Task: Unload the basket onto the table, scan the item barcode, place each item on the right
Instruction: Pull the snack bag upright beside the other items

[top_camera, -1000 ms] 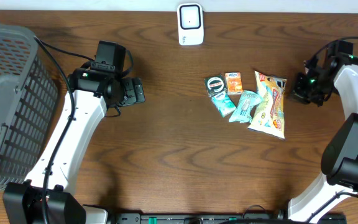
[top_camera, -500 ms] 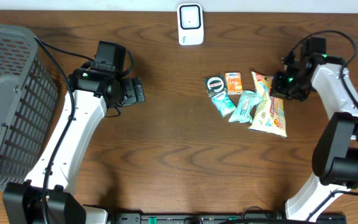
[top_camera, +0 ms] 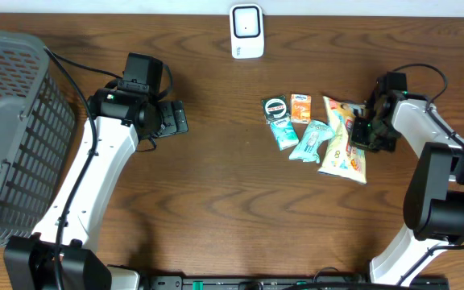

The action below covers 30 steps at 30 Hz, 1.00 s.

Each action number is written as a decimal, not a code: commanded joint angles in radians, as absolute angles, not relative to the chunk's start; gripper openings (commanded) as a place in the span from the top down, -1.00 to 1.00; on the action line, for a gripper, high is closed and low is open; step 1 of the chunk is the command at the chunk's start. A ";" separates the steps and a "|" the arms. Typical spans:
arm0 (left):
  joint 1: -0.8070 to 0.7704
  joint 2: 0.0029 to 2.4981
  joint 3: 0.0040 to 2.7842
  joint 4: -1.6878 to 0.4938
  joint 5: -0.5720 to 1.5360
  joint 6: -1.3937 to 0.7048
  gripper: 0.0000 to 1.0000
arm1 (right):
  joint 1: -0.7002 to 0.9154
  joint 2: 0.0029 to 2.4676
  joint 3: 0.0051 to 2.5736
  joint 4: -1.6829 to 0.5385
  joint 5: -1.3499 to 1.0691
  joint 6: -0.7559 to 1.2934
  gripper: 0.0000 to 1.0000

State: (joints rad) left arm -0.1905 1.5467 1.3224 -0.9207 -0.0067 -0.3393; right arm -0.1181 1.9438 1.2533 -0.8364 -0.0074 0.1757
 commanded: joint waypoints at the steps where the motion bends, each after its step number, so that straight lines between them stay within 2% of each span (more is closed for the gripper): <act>1: -0.186 1.549 1.328 -0.927 -0.020 -0.333 -0.96 | -0.135 1.904 1.359 -0.919 0.055 0.197 0.98; 7: -0.186 1.549 1.328 -0.927 -0.020 -0.333 -0.96 | -0.113 1.845 1.533 -1.081 -0.098 0.156 0.98; 11: -0.186 1.549 1.328 -0.927 -0.020 -0.333 -0.96 | -0.082 1.825 1.538 -1.095 -0.187 0.155 0.98; 16: -0.186 1.549 1.328 -0.927 -0.020 -0.333 -0.96 | -0.030 1.826 1.489 -1.090 -0.164 0.157 0.98; 20: -0.186 1.549 1.328 -0.927 -0.020 -0.333 -0.95 | -0.015 1.826 1.414 -1.018 -0.135 0.170 0.98; 30: -0.186 1.549 1.328 -0.927 -0.020 -0.333 -0.96 | -0.007 1.827 1.107 -0.651 -0.124 0.187 0.97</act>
